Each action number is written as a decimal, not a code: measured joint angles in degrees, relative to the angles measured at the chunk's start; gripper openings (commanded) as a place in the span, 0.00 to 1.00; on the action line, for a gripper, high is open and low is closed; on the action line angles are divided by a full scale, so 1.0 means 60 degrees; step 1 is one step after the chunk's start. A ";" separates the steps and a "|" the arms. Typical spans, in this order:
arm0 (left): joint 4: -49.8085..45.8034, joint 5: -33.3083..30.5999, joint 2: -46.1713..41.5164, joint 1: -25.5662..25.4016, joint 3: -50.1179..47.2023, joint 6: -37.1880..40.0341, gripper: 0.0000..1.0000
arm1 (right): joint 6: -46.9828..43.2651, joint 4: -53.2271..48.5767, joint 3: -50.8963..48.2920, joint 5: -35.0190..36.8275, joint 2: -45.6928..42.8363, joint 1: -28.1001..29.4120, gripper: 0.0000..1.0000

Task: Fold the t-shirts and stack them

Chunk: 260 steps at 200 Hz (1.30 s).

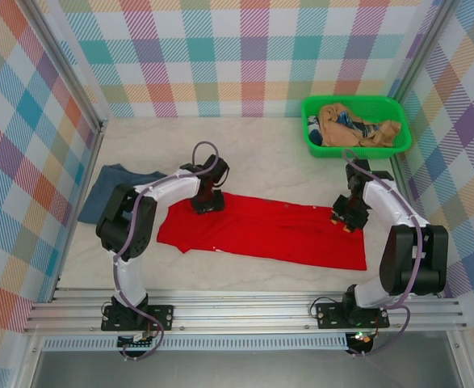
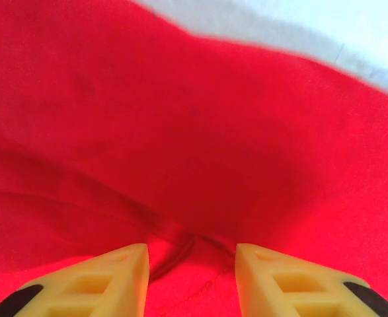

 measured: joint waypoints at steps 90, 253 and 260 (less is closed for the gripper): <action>-0.0080 -0.0189 -0.0769 -0.0514 -0.0331 -0.0277 0.02 | 0.0000 0.0124 -0.0004 -0.0004 0.0004 0.0000 0.32; -0.2171 0.0641 -0.0765 -0.2488 0.0015 -0.0379 0.21 | 0.0011 0.0062 -0.0011 0.0430 0.0433 -0.0437 0.35; -0.2269 0.0656 -0.0765 -0.2488 0.0011 -0.0346 0.34 | 0.0011 0.0047 0.0069 0.0430 0.0525 -0.0484 0.35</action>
